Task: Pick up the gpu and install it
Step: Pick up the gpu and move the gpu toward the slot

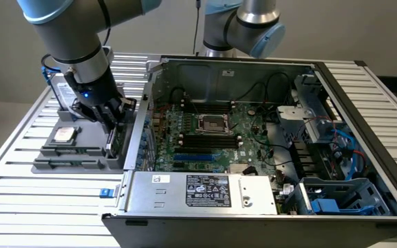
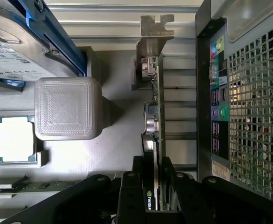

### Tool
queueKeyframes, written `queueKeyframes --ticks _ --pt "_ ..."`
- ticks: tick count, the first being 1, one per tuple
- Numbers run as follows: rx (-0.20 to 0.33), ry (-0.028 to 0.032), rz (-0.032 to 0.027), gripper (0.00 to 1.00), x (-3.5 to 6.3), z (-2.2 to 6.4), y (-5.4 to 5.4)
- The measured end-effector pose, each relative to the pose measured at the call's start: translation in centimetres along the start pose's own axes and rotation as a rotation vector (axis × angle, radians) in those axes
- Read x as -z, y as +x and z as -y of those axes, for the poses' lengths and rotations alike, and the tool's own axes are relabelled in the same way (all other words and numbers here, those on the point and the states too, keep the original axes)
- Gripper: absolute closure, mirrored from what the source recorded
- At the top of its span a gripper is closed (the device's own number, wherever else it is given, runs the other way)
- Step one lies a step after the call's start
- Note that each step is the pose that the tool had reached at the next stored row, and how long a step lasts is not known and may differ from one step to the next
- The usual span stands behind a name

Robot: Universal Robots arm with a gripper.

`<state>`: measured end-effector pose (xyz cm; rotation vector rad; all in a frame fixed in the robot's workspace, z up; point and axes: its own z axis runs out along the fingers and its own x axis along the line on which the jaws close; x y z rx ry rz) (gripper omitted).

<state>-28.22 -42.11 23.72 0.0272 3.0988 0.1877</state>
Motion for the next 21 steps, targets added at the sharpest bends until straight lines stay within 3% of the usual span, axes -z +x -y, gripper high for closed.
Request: queueKeyframes --ticks 1,7,13,16,21 --pt "0.0 0.0 0.0015 0.74 -0.01 0.0 0.0" --pt "0.001 -0.0003 0.009 0.74 -0.03 0.0 0.0" --pt "0.001 -0.0004 0.0101 0.74 -0.04 0.0 0.0" --pt "0.001 -0.0004 0.0075 0.74 -0.04 0.0 0.0" --pt "0.0 -0.0002 -0.0033 0.74 -0.03 0.0 -0.04"
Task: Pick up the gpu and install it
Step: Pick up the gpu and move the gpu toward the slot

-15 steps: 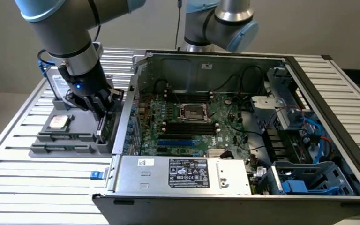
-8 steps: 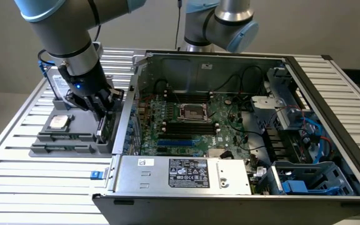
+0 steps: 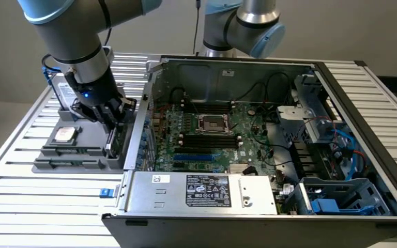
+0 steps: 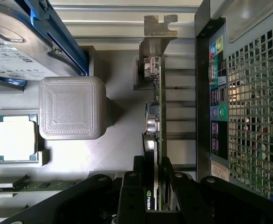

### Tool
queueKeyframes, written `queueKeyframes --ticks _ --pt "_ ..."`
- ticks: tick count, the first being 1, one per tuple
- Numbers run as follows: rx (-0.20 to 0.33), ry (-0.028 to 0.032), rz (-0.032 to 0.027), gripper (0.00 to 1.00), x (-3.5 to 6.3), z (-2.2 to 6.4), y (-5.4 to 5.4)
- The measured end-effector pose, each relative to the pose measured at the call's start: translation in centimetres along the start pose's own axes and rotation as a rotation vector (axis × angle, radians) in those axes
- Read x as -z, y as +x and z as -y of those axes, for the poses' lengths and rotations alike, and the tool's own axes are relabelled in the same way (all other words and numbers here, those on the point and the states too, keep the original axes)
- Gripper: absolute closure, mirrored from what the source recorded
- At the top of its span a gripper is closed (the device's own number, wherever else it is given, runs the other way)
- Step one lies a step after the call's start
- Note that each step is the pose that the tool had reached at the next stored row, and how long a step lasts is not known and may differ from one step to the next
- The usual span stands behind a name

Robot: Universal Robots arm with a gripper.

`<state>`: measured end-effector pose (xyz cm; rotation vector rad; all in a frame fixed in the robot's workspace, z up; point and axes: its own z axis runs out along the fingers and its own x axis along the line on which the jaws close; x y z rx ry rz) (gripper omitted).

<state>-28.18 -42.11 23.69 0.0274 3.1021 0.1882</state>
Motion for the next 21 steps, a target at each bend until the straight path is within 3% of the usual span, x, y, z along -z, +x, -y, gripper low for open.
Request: queueKeyframes --ticks 4,12,21 --pt "0.0 -0.0009 -0.0028 0.74 0.12 -0.01 0.0" --pt "-0.001 -0.0058 -0.0031 0.74 0.95 -0.06 0.0" --pt "-0.001 -0.0157 -0.0039 0.74 3.13 -0.22 -0.1"
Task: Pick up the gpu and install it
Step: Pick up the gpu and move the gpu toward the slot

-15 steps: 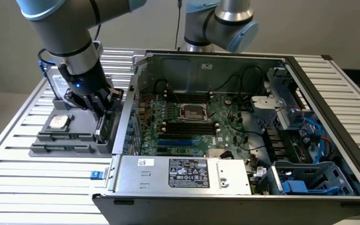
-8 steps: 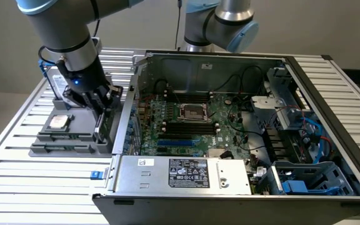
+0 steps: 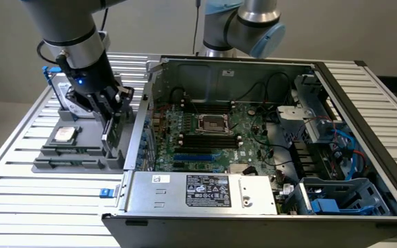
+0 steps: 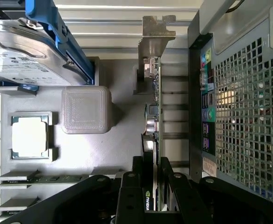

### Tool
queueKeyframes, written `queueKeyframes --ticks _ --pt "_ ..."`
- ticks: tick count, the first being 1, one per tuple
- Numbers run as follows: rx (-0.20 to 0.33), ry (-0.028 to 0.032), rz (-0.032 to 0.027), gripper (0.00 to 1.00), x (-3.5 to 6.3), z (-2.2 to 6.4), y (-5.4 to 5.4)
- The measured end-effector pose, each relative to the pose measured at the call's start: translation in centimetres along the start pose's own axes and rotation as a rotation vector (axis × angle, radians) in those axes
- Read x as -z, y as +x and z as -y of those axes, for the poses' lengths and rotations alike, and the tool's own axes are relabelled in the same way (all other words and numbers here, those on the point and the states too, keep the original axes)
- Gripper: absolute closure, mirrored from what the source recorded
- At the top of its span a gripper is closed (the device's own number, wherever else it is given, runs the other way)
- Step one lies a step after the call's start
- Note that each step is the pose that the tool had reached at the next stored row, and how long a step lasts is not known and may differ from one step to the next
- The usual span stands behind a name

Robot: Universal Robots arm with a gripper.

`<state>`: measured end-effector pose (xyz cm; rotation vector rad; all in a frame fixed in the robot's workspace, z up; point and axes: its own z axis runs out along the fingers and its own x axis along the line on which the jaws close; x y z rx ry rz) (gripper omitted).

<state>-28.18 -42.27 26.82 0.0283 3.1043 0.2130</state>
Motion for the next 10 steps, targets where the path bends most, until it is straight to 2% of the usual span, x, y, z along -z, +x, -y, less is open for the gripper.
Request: queueKeyframes --ticks 10 --pt "0.0 -0.0073 -0.0011 0.74 3.02 -0.37 -0.1"
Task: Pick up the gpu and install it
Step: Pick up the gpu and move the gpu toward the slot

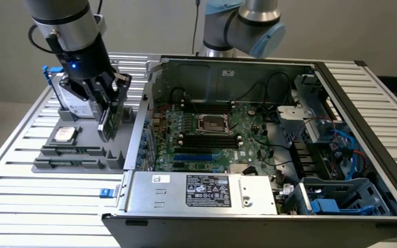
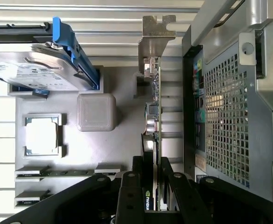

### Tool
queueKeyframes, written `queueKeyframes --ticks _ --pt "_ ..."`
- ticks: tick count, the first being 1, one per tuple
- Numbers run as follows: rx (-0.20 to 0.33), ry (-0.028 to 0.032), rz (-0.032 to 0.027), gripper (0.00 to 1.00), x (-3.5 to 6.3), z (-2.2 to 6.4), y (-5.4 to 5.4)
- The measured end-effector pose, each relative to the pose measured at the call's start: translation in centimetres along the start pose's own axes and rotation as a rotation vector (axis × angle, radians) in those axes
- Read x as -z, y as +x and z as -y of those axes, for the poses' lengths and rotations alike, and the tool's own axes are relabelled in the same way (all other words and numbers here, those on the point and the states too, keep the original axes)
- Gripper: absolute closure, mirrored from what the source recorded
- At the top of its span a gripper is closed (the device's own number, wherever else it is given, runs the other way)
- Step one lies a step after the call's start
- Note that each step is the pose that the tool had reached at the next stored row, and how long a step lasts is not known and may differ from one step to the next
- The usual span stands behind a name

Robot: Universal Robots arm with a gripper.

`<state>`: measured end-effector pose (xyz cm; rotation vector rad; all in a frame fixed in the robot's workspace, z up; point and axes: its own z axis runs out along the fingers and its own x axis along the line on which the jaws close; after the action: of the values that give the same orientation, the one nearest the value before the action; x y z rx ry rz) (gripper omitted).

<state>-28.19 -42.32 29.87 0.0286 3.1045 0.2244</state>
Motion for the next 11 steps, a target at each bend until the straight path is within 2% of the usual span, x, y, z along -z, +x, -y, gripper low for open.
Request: queueKeyframes --ticks 11 --pt "0.0 -0.0017 -0.0016 0.74 4.72 -0.68 -0.1"
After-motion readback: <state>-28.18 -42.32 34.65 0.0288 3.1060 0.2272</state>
